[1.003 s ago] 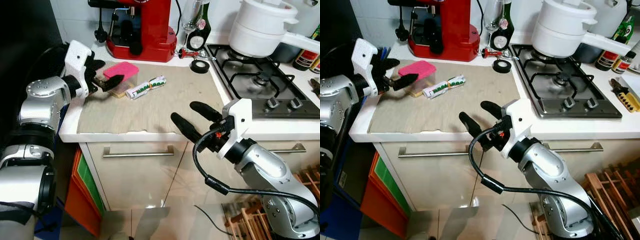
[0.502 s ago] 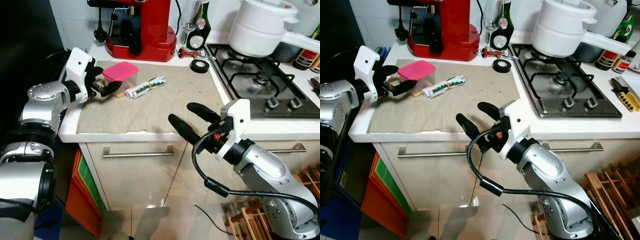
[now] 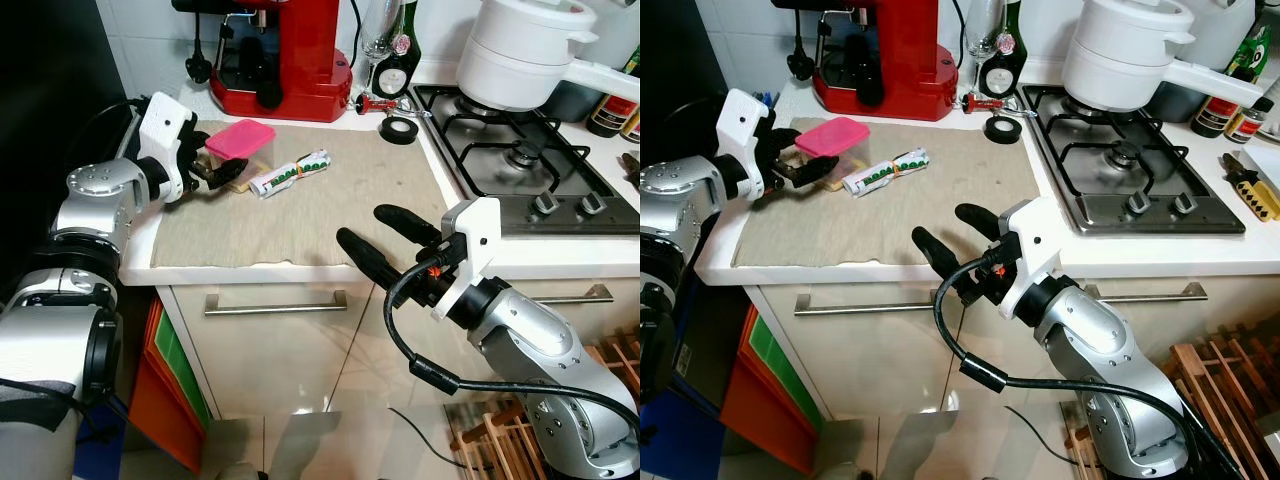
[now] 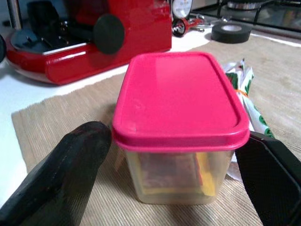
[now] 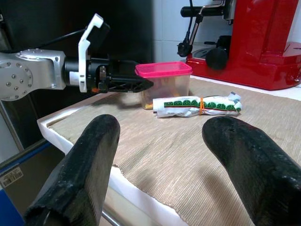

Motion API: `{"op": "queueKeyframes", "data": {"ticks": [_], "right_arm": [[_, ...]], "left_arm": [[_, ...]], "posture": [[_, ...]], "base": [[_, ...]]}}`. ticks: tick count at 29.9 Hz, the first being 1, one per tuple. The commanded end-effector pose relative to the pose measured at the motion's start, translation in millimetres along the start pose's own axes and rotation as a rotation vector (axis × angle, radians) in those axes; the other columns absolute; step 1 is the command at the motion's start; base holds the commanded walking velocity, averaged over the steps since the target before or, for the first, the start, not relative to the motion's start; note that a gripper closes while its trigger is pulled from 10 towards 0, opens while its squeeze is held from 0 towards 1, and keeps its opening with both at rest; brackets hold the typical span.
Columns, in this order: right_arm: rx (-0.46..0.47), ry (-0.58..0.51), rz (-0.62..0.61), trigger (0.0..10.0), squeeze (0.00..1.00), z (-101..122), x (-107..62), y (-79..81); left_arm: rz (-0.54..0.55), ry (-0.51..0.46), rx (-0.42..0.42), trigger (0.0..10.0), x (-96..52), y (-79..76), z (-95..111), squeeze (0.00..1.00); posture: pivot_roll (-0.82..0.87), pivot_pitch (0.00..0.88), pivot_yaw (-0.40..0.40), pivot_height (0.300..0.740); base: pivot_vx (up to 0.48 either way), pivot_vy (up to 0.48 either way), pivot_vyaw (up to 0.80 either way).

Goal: Restocking fridge

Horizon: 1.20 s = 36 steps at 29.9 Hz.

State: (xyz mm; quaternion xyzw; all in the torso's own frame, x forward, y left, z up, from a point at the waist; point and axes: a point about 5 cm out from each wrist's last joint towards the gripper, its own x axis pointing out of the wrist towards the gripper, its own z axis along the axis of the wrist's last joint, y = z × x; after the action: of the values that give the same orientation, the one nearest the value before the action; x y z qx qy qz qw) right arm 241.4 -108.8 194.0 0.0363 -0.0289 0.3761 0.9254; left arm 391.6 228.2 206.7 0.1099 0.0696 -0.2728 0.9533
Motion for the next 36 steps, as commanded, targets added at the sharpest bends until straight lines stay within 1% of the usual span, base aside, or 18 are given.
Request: {"op": "queueKeyframes", "data": {"ticks": [1, 8, 10, 11, 12, 13, 14, 25, 36], "right_arm": [[-0.015, -0.008, 0.001, 10.0, 0.0, 5.2, -0.3, 0.6], [-0.017, -0.011, -0.009, 10.0, 0.0, 5.5, -1.4, 0.2], [-0.019, -0.012, -0.012, 10.0, 0.0, 5.7, -1.5, 0.1], [-0.019, -0.013, -0.013, 10.0, 0.0, 5.8, -1.4, 0.1], [-0.019, -0.013, -0.014, 10.0, 0.0, 5.9, -1.4, 0.1], [-0.019, -0.013, -0.014, 10.0, 0.0, 5.9, -1.5, 0.0], [-0.02, -0.013, -0.015, 10.0, 0.0, 5.7, -1.5, 0.0], [-0.02, -0.015, -0.011, 10.0, 0.0, 5.0, -0.1, 0.5], [-0.022, -0.014, 0.001, 10.0, 0.0, 4.8, 2.5, 0.3]], "left_arm": [[-0.01, -0.004, 0.015, 10.0, 6.0, -3.4, 7.2, 0.0], [-0.022, -0.008, 0.006, 10.0, 11.9, -8.4, 8.5, 0.0], [-0.018, -0.011, 0.006, 4.0, 13.2, -9.0, 9.7, 0.0], [-0.016, -0.012, 0.007, 2.4, 13.5, -9.1, 10.2, 0.0], [-0.016, -0.014, 0.007, 1.7, 13.8, -9.2, 10.7, 0.0], [-0.016, -0.015, 0.007, 1.7, 14.0, -9.4, 10.9, 0.0], [-0.016, -0.015, 0.009, 0.0, 14.2, -9.5, 11.0, 0.0], [-0.007, -0.009, 0.007, 0.0, 12.8, -8.1, 8.3, 0.0], [0.013, -0.027, -0.01, 0.0, 5.3, -3.0, 1.4, 0.0]], "posture": [[0.0, 0.03, -0.044, 0.74], [-0.01, 0.027, -0.036, 0.74], [-0.01, 0.024, -0.035, 0.74], [-0.01, 0.023, -0.034, 0.74], [-0.01, 0.021, -0.034, 0.74], [-0.01, 0.02, -0.034, 0.74], [-0.01, 0.019, -0.034, 0.74], [0.0, 0.01, -0.042, 0.74], [0.01, 0.008, -0.054, 0.74]], "base": [[0.0, 0.0, 0.0], [0.0, 0.0, 0.0], [0.0, 0.0, 0.0], [0.0, 0.0, 0.0], [0.0, 0.0, 0.0], [0.0, 0.0, 0.0], [0.0, 0.0, 0.0], [0.0, 0.0, 0.0], [0.0, 0.0, 0.0]]}}
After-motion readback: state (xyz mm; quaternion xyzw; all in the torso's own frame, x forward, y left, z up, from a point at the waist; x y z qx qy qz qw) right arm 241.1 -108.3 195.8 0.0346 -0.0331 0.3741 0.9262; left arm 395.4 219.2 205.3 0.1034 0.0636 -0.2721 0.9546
